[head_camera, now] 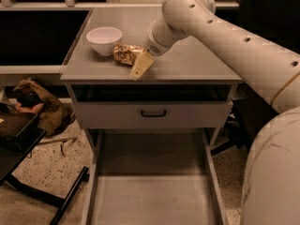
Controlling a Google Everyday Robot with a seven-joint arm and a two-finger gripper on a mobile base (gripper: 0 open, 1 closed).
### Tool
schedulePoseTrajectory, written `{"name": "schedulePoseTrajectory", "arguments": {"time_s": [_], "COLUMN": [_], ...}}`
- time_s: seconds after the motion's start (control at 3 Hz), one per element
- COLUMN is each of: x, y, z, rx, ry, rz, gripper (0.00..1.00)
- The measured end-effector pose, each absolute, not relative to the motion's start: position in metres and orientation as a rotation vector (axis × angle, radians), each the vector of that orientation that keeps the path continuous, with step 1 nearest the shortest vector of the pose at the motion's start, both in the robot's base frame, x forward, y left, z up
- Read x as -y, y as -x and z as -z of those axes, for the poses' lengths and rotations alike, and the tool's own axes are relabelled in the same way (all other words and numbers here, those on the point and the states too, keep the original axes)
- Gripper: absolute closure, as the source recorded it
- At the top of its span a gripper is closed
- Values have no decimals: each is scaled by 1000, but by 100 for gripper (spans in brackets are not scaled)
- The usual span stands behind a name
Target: Pick orange can from middle drawer and place on counter
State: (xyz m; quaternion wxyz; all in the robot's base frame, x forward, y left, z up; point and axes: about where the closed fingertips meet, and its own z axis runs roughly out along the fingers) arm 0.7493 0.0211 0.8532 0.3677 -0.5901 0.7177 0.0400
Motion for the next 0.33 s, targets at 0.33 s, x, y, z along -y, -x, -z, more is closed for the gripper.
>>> {"name": "schedulePoseTrajectory", "arguments": {"time_s": [0.33], "x": [-21], "y": [-749], "z": [-853], "rx": [-1843], "ry": [1516], "rz": [-103], "gripper": [0]}}
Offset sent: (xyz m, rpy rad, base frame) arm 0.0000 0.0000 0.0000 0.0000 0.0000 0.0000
